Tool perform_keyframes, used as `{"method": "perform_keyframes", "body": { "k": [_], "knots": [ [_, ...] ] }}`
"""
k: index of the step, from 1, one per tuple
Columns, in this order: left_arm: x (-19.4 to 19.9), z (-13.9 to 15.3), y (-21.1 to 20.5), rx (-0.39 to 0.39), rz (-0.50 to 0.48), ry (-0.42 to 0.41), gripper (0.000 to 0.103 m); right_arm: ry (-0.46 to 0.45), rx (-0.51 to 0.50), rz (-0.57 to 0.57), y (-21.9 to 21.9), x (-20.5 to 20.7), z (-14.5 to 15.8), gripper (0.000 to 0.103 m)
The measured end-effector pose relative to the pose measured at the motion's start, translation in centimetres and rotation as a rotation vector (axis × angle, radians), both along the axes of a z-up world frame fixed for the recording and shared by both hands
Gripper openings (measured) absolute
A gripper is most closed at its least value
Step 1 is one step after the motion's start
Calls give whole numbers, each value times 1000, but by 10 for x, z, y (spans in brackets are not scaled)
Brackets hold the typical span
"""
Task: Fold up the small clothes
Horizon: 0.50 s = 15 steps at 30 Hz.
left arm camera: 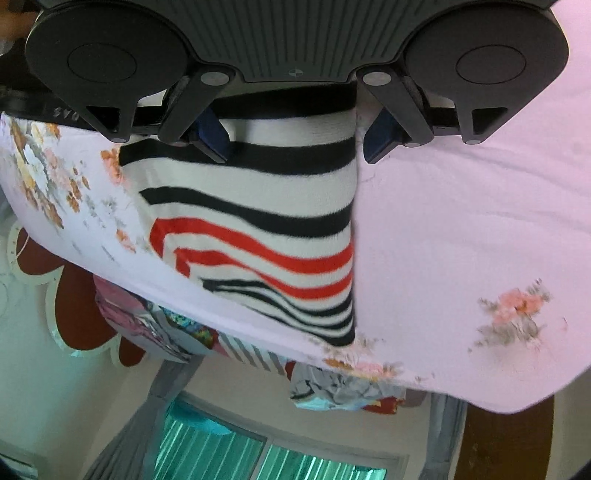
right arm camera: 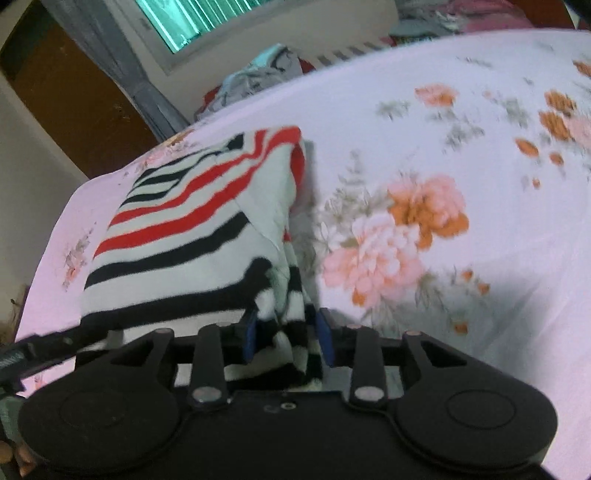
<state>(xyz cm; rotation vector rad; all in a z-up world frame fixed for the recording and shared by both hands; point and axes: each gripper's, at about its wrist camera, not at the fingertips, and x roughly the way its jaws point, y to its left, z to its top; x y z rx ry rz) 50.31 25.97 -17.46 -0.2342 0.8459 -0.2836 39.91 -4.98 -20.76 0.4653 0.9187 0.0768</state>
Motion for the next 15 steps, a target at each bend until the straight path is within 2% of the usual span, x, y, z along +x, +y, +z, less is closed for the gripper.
{"method": "perform_keyframes", "body": {
  "k": [1, 4, 6, 10, 12, 15],
  "knots": [
    [-2, 5, -1, 4, 5, 0, 79, 12, 9, -9, -1, -2, 1, 45],
    [-16, 22, -4, 36, 33, -21, 97, -1, 1, -16, 0, -16, 20, 57],
    [-30, 36, -7, 62, 46, -51, 103, -52, -8, 0, 2, -33, 36, 73],
    [-59, 59, -18, 131, 81, -31, 103, -107, -1, 48, 0, -67, 65, 81],
    [-76, 68, -25, 181, 94, -2, 103, -124, 16, 73, -2, -87, 75, 90],
    [-112, 83, -32, 240, 109, -25, 103, -149, 18, 120, -7, -120, 92, 92]
  ]
}}
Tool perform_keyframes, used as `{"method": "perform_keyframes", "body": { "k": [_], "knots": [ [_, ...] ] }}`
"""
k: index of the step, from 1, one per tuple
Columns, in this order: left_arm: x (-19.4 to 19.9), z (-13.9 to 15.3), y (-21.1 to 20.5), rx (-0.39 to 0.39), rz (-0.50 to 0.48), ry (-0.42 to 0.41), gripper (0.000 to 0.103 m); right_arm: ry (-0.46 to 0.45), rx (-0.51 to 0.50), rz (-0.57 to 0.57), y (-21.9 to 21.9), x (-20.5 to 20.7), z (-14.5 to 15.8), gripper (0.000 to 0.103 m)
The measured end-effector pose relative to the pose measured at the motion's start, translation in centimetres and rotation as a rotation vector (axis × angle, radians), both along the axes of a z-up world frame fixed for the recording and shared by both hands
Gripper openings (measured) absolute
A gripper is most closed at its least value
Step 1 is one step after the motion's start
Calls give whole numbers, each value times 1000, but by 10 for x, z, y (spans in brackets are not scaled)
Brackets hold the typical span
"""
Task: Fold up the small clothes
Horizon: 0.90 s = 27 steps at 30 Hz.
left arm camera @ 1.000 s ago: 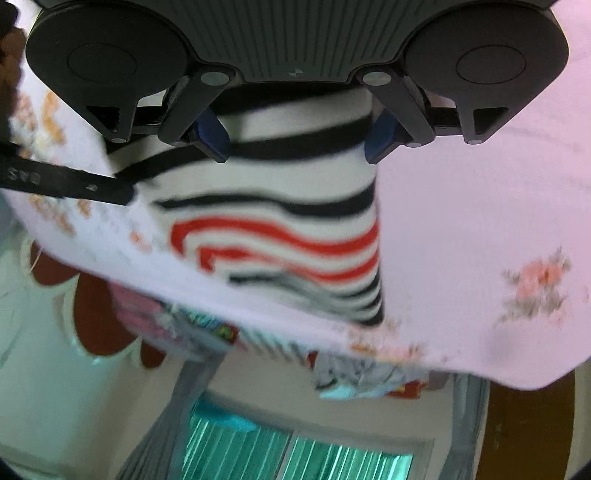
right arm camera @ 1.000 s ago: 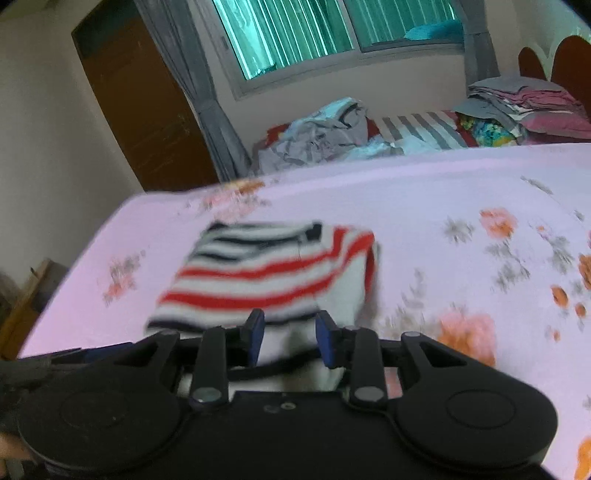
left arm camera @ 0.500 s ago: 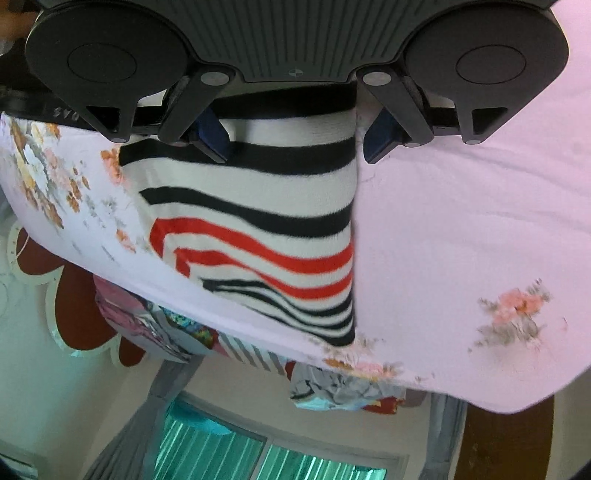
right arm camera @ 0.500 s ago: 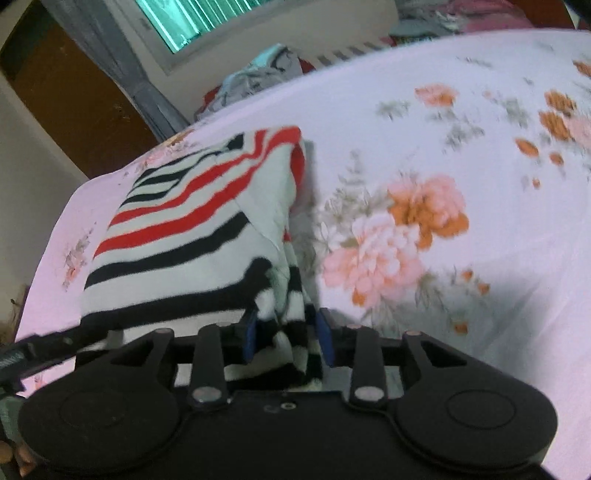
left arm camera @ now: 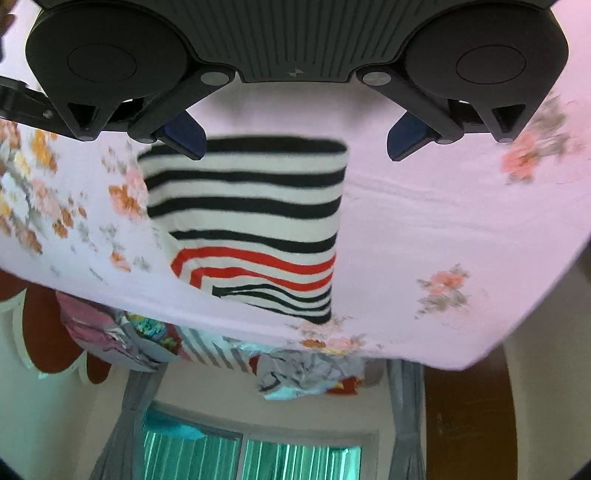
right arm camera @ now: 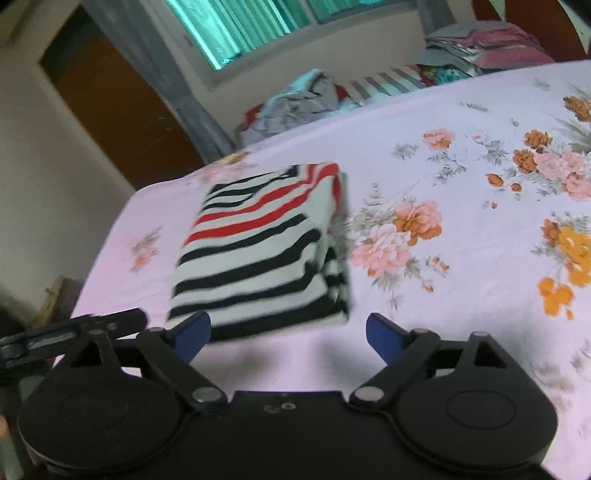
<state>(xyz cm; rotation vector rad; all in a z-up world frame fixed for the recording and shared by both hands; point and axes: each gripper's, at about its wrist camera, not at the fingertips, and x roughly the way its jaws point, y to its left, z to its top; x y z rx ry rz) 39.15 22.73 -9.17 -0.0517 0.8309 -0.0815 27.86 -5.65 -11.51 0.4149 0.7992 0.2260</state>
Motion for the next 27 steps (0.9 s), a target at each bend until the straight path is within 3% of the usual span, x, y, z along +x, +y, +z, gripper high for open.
{"method": "perform_keyframes", "body": {
  "k": [3, 6, 10, 22, 27],
  "knots": [
    [-47, 22, -6, 49, 1, -91, 103, -24, -33, 54, -1, -35, 17, 101],
    [-95, 45, -10, 89, 23, -183, 103, -57, -78, 89, -2, -73, 36, 103],
    [-154, 68, -4, 22, 30, -259, 103, -99, -110, 104, -4, -121, 60, 103],
    [-250, 82, 18, 60, 157, -213, 103, -300, -377, 34, 33, -212, 109, 103],
    [-266, 89, 16, 82, 150, -225, 103, -329, -361, -19, 30, -223, 111, 103]
  ]
}}
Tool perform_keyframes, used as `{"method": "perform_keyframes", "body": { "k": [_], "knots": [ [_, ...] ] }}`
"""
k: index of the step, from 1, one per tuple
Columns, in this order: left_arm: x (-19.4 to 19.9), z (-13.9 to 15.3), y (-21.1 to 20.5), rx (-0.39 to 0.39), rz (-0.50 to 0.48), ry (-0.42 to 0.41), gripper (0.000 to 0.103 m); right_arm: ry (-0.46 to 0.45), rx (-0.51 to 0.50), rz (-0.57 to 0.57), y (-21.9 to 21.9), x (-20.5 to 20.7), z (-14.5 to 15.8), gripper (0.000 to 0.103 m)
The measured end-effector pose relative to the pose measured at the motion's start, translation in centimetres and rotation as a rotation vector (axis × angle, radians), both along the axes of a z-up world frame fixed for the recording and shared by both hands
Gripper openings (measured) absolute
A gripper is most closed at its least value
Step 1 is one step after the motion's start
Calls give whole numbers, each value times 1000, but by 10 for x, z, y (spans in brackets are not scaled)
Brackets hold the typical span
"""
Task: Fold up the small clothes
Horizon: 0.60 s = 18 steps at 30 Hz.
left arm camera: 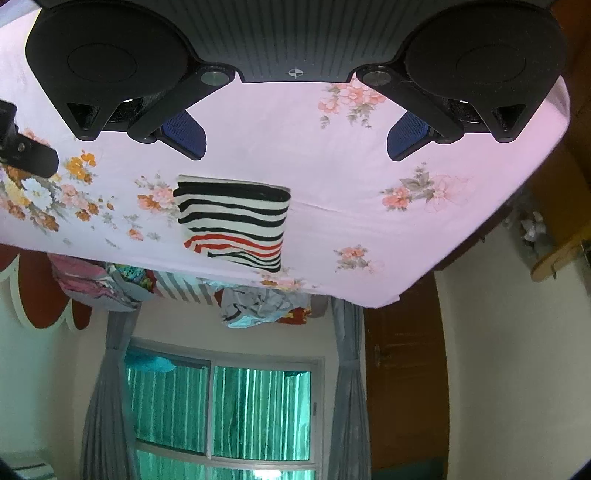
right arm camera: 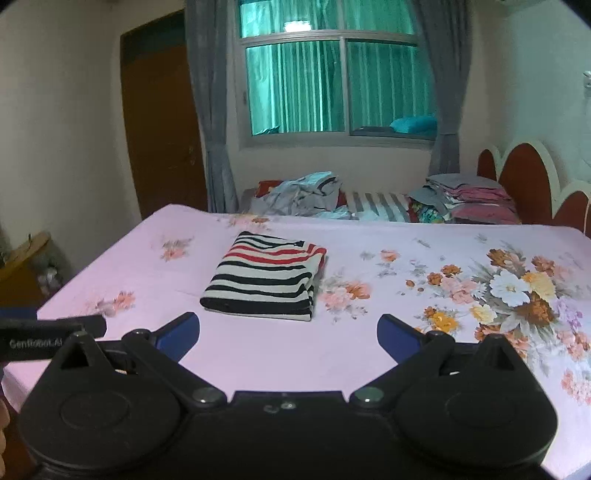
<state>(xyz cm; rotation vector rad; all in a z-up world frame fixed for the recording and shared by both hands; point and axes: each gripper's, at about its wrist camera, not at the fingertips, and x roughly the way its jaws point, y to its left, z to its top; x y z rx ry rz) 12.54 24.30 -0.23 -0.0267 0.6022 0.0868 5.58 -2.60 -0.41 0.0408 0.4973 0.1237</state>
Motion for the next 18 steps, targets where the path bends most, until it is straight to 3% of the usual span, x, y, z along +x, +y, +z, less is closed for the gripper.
{"method": "perform_keyframes", "body": {
  "k": [18],
  "knots": [
    [-9, 16, -26, 0, -23, -5, 103, 3, -2, -16, -18, -12, -3, 103]
  ]
}}
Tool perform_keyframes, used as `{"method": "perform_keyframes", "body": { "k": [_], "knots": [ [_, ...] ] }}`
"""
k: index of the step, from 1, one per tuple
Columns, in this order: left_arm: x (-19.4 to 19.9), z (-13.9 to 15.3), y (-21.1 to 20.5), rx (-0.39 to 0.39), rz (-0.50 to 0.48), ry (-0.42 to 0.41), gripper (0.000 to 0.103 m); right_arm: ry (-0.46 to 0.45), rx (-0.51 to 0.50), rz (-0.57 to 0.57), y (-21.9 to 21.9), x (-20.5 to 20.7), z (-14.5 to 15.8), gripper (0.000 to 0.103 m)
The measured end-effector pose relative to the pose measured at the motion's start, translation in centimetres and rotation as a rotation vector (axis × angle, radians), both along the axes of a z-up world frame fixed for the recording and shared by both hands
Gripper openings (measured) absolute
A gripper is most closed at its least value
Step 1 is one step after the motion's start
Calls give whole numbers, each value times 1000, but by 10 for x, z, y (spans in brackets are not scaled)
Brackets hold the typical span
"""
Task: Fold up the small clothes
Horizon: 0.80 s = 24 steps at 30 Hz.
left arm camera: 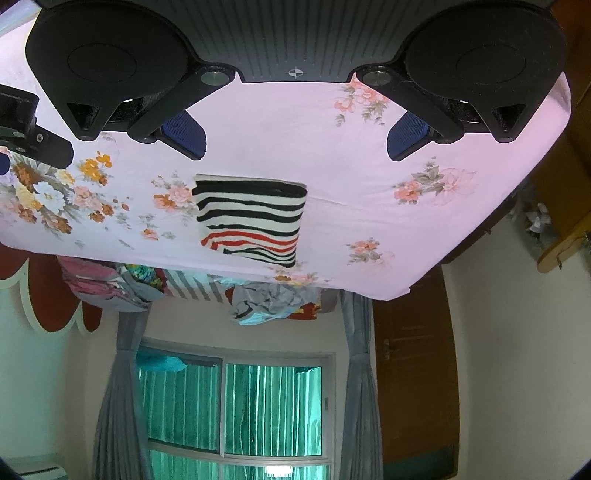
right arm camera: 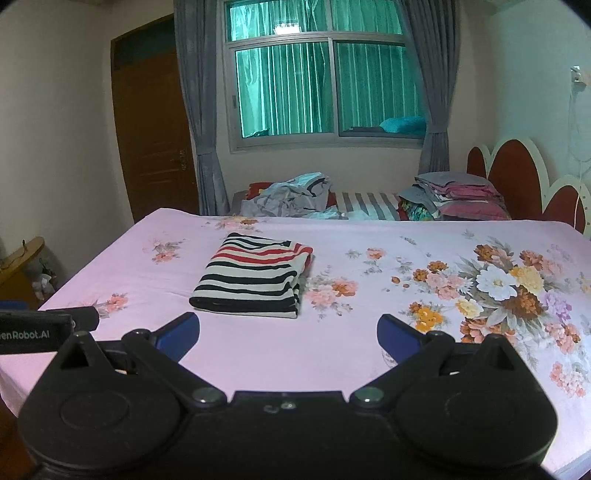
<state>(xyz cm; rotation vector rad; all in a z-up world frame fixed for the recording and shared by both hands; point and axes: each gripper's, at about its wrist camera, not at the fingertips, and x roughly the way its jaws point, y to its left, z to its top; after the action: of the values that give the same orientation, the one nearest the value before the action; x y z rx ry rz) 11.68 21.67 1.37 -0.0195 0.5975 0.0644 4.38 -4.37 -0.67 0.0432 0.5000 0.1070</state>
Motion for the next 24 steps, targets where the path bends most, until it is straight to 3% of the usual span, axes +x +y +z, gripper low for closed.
{"method": "perform_keyframes", "body": {
  "k": [24],
  "knots": [
    [0, 2, -5, 14, 3, -1, 103, 4, 14, 20, -5, 2, 0, 103]
  ]
}}
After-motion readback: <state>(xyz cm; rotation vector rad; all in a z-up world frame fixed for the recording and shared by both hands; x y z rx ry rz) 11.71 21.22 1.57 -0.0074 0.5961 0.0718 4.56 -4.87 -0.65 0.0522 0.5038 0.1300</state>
